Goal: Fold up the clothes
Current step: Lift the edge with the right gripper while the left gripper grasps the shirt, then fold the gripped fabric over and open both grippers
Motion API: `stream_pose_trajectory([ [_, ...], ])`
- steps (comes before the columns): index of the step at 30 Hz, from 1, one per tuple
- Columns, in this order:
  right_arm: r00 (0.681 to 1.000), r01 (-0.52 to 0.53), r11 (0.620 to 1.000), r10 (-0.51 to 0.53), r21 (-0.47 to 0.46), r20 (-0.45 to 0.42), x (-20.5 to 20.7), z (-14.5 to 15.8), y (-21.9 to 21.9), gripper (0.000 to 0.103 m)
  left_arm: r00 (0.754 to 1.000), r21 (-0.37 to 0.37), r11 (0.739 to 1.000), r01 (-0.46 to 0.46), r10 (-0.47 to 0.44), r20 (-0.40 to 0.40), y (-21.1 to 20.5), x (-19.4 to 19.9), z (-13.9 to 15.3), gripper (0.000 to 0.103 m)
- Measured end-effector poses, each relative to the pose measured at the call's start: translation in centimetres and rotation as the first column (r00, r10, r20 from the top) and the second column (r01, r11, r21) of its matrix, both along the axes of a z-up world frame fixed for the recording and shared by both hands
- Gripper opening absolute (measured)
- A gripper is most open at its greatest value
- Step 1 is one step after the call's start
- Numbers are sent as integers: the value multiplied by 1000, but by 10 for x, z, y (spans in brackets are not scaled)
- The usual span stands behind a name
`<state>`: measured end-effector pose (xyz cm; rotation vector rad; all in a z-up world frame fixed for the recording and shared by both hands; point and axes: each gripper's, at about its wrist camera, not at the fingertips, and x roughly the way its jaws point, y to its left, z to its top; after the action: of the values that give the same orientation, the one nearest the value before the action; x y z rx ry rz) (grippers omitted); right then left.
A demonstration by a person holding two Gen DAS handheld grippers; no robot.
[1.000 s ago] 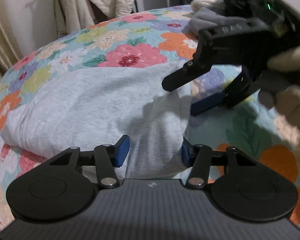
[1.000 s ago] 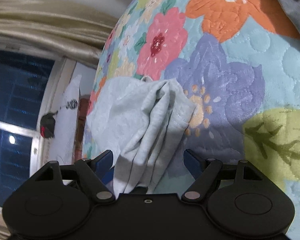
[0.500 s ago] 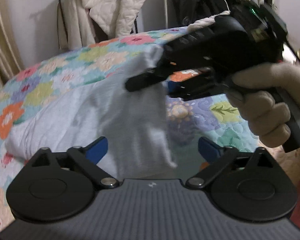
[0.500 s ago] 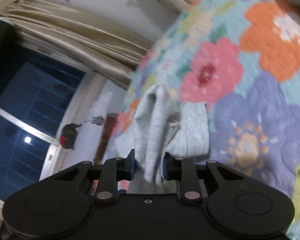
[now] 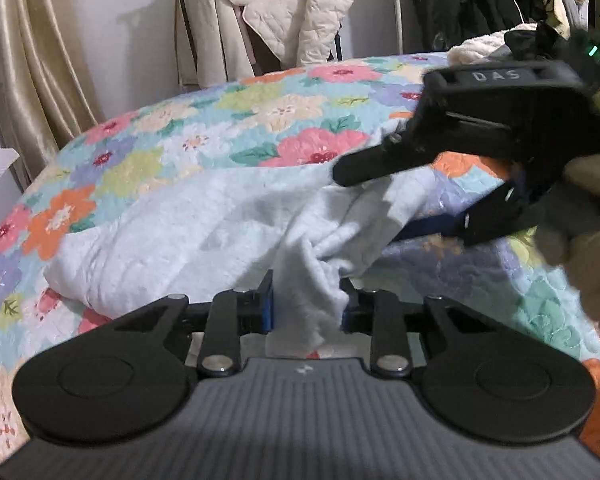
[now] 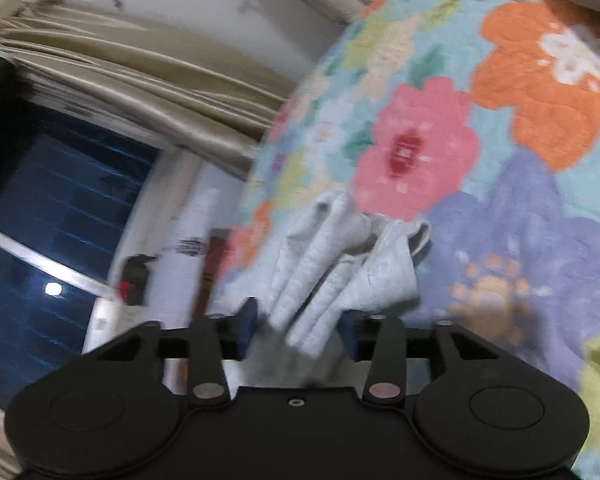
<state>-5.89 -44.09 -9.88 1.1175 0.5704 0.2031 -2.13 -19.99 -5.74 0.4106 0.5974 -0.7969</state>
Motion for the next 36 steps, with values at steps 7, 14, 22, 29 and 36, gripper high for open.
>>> stream_pose_trajectory([
  [7,997,-6,999,3,41,78,-17,12,1,25,986,-8,987,158,-157,56,2,-44,39,25],
  [14,992,-5,1000,3,15,126,-86,42,-17,21,956,-95,965,243,-254,-143,-17,-71,44,25],
  [22,1000,2,995,1,-104,24,-67,33,-9,21,966,-219,970,104,-151,-210,16,-25,56,25],
  [29,980,-169,936,193,-307,49,20,95,20,21,966,-319,944,-83,-2,-257,55,45,68,25],
  [36,963,-248,910,269,-332,21,95,74,47,30,867,-280,907,-314,155,-473,82,109,6,25],
])
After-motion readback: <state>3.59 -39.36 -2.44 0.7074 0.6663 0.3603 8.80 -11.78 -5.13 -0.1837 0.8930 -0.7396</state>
